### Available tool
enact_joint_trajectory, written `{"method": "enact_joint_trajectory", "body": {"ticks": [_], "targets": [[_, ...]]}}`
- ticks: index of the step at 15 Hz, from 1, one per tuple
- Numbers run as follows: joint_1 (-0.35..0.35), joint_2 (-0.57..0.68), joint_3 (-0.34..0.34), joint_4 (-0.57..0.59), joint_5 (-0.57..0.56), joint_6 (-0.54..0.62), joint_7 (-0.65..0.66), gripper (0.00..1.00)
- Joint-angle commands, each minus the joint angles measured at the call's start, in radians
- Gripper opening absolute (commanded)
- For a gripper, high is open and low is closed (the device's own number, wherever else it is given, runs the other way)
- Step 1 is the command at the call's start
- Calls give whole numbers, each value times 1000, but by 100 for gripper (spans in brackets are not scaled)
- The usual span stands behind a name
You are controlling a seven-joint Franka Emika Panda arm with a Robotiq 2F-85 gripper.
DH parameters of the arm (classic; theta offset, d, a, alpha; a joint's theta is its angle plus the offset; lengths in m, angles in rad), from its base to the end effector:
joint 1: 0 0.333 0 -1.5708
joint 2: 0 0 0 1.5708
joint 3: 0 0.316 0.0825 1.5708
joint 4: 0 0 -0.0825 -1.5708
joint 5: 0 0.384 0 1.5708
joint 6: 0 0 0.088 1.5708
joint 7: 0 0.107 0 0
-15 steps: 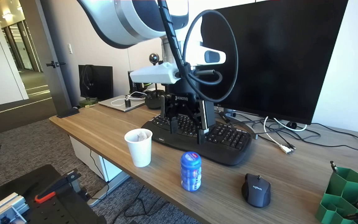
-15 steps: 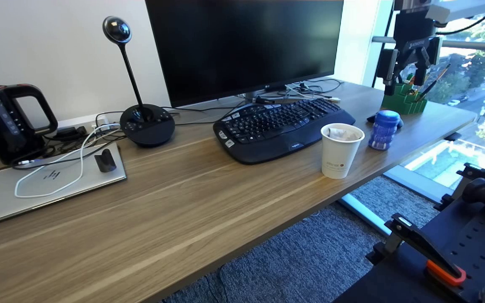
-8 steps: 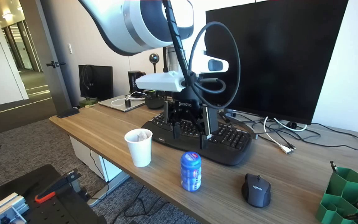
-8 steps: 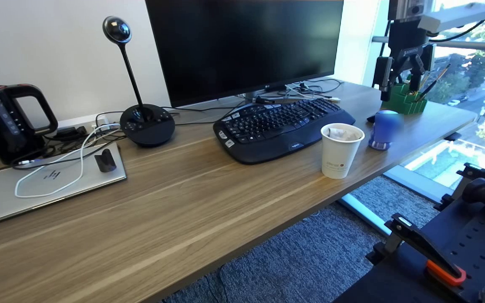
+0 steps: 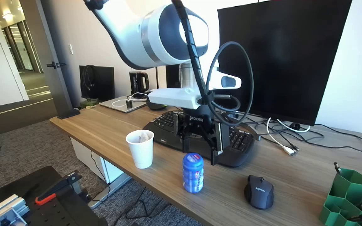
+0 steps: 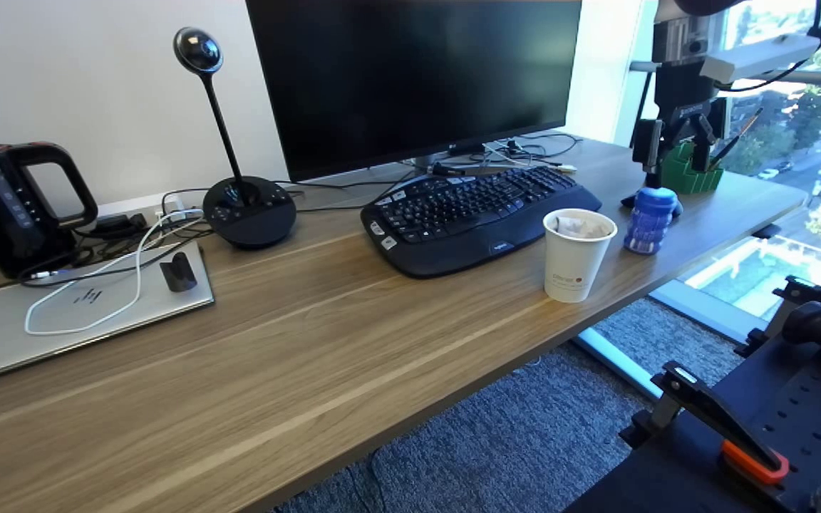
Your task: Move the bottle to the left
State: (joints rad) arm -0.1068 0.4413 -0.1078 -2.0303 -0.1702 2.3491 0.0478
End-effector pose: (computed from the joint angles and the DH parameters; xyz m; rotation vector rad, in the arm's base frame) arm 0.5736 -0.1267 0.2185 2.9793 -0.1907 -0.2021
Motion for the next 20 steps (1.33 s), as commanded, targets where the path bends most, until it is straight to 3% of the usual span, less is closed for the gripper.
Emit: {"method": "enact_joint_trajectory", "body": {"ticks": [1,12,19,20], "targets": [[0,17,-8,10,5,0,-23,100],[1,23,-10,13,2,-10,-34,100],[-25,26,12,15,25,0,-159,100],[3,-38,54,-42,71,-43,-148,100]]}}
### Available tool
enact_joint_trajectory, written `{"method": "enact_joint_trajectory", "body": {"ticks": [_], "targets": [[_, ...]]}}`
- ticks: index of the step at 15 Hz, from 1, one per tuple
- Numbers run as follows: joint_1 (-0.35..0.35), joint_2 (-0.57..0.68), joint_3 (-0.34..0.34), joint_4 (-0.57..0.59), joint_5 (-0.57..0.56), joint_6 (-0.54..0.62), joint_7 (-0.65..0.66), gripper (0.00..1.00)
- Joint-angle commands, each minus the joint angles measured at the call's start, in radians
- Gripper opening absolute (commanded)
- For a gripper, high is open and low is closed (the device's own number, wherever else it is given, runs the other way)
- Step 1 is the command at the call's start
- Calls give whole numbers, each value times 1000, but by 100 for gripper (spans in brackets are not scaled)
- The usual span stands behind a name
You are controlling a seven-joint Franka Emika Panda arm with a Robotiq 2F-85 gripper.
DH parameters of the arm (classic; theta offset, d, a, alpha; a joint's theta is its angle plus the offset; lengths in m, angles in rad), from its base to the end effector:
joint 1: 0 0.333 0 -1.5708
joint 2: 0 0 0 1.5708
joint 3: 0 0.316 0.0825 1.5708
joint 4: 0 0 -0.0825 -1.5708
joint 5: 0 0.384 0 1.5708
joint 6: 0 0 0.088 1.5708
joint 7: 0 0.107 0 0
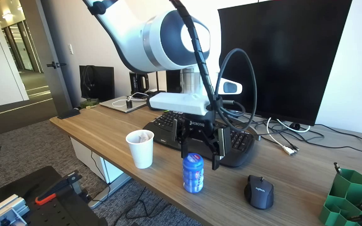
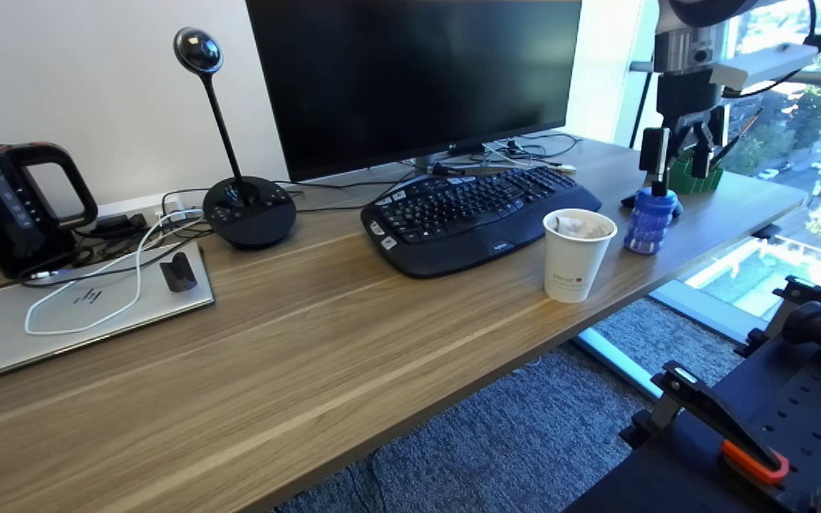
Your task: Move the bottle to the left
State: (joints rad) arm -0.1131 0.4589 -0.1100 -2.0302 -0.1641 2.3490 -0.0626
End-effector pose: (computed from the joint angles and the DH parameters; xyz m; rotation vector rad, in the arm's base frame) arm 0.5704 -0.1313 0.2083 2.9952 -0.0434 -0.2413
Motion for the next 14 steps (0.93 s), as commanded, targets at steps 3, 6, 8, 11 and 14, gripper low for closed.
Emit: {"method": "enact_joint_trajectory", "body": {"ticks": [3,6,8,11,14], "targets": [[13,-64,99,-53,134,-50,-62,100],[23,-73,134,-60,182,-47,-81,100],[29,-77,143,-62,199,-50,-81,100],[29,-77,150,-66,223,-38,-88,100],[33,-77,146,-69,225,-23,-84,100]]}}
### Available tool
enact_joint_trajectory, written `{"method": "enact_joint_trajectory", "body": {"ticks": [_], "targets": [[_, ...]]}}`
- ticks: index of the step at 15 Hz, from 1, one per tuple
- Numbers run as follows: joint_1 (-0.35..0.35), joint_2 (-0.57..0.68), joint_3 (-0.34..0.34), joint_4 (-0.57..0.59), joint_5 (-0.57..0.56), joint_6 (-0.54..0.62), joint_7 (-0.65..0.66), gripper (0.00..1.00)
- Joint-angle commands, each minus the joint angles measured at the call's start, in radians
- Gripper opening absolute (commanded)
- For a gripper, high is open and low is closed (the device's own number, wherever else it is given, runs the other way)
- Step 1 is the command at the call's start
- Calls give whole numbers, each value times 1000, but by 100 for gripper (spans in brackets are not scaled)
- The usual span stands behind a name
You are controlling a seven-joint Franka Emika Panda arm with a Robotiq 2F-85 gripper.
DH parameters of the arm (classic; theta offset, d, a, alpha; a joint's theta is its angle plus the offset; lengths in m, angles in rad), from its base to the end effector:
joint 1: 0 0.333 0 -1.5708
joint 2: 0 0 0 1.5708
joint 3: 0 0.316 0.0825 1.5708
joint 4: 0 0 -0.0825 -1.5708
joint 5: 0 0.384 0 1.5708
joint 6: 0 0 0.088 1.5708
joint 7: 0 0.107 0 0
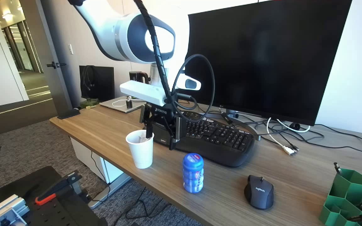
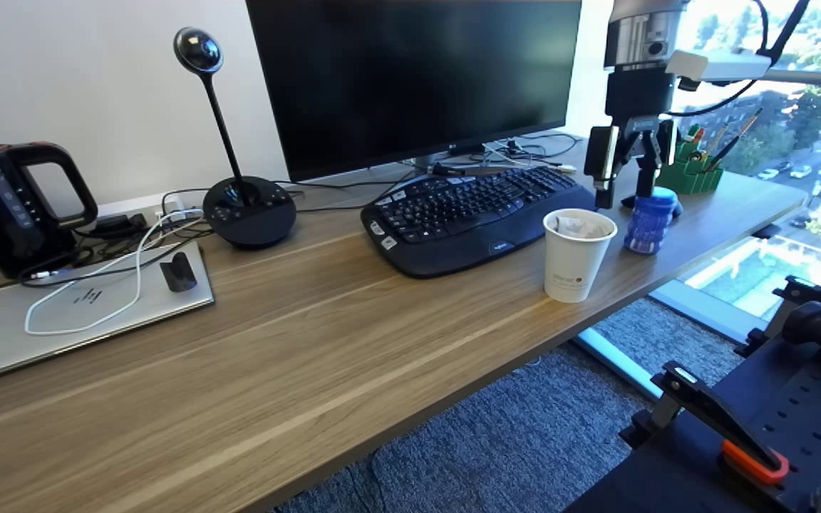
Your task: Move the bottle to the left
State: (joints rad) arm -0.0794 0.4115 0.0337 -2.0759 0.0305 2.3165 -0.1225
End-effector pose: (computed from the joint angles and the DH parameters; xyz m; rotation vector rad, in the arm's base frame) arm 0.5691 -0.0255 0.2148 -3.0813 -0.0809 0.2585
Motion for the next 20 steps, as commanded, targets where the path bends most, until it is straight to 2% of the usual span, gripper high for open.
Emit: {"method": "enact_joint_trajectory", "body": {"ticks": [1,4,9,15,20], "targets": [[21,-84,-22,-35,-22,-21,21,100],[57,-162,-29,-66,-54,-31,88,100],[38,-234,-55,-51,-89,-57,101,100],[-3,-190,-139,9,-189,-52,127,100],[-9,-159,-155,9,-208,-59,143,100]]}}
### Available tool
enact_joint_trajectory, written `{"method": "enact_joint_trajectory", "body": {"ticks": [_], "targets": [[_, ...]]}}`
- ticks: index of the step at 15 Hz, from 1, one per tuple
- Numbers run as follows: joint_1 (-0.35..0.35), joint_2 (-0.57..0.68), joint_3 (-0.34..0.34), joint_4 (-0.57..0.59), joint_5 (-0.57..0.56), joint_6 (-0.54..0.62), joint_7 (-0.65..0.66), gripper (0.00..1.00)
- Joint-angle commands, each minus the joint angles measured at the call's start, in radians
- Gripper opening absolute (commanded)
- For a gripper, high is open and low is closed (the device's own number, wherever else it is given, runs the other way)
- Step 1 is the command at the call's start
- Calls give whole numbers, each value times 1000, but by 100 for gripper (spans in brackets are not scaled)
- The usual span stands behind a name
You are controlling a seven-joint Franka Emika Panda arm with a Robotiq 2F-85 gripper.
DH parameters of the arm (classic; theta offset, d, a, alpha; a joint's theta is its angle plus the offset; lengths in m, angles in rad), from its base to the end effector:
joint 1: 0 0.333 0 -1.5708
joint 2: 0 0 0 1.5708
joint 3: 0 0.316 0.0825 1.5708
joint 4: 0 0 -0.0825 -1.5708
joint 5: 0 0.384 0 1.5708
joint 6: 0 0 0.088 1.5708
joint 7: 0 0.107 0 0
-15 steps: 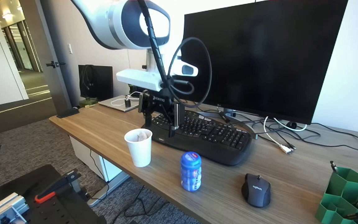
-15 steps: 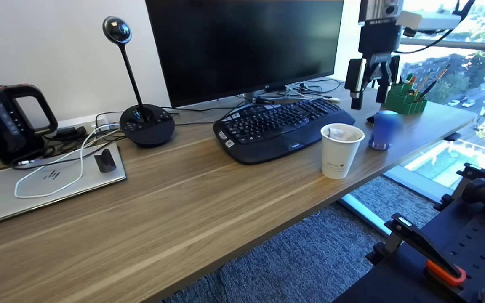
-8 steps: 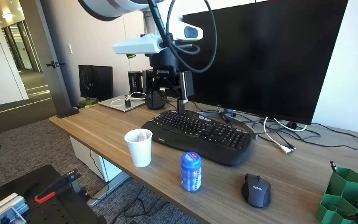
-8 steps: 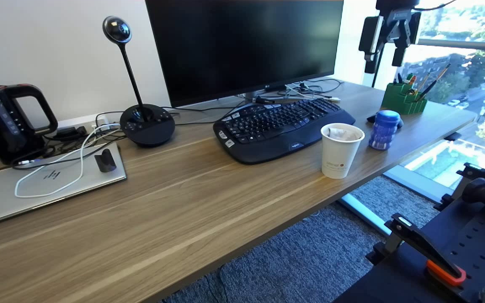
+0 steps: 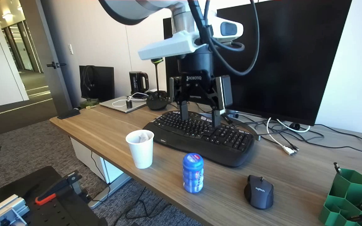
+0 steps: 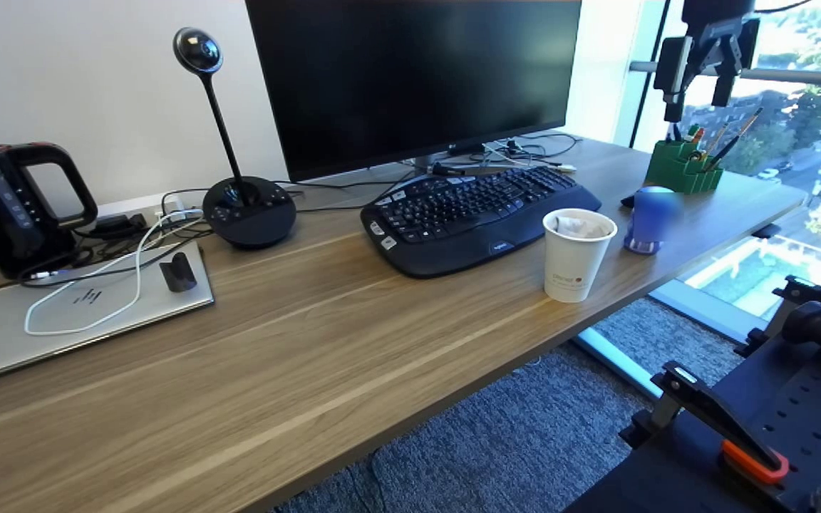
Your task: Move the bottle to the left
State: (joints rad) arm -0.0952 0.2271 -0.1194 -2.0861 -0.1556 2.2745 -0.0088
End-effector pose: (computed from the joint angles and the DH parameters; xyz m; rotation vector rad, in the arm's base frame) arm 0.5606 -0.1248 0.3144 2.9984 -0.1503 -0.0812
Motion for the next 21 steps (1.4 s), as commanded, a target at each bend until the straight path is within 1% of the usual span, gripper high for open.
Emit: {"method": "enact_joint_trajectory", "body": {"ticks": [1,2,5,10,15,17,21], "targets": [[8,31,0,18,-17,-22,30,100],[9,38,6,20,-2,-42,23,100],[11,61,7,24,-2,-55,22,100],[7,84,7,31,6,-52,15,100],[0,91,16,28,32,-24,-10,100],[-3,95,24,30,50,-38,-26,100],[11,88,41,15,60,-33,-19,100]]}}
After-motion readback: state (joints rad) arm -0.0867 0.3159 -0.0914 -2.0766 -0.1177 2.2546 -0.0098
